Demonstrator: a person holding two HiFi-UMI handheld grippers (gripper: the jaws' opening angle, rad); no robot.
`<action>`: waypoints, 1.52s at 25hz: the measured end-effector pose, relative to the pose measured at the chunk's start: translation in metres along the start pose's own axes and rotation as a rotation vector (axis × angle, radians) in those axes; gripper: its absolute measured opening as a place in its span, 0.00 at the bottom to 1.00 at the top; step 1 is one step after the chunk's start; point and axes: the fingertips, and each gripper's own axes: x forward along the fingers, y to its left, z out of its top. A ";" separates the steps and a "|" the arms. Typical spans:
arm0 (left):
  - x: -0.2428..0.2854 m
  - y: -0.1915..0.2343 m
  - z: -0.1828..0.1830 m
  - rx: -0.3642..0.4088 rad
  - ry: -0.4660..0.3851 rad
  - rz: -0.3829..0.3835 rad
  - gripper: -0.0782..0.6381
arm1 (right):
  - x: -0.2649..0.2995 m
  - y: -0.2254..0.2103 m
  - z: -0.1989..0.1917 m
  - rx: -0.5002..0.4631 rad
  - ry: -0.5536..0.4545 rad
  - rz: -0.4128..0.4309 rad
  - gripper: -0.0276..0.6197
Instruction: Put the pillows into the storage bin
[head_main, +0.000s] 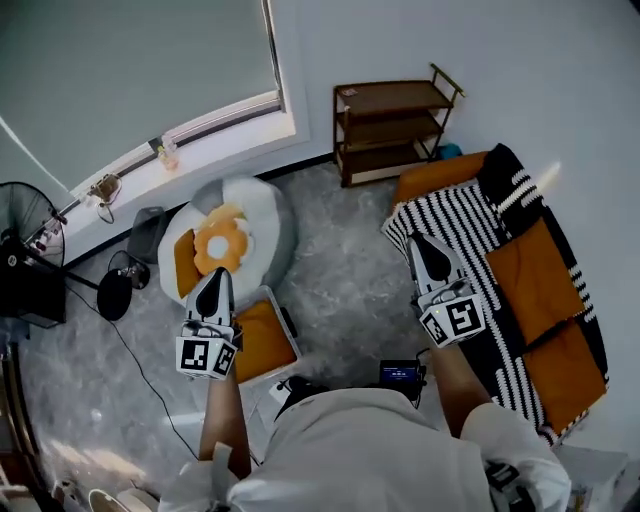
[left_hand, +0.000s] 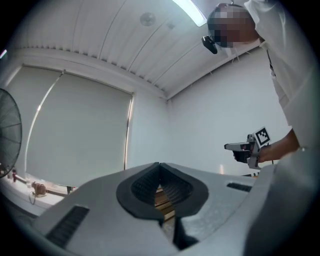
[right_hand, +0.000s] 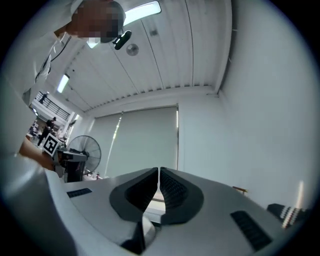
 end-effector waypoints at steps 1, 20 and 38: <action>0.014 -0.020 0.001 0.003 0.001 -0.022 0.12 | -0.020 -0.022 -0.001 0.001 0.010 -0.043 0.10; 0.217 -0.480 -0.008 -0.112 0.041 -0.768 0.12 | -0.415 -0.287 0.018 -0.010 0.061 -0.713 0.10; 0.324 -0.748 -0.094 -0.206 0.207 -1.213 0.12 | -0.616 -0.379 -0.039 0.145 0.083 -1.172 0.10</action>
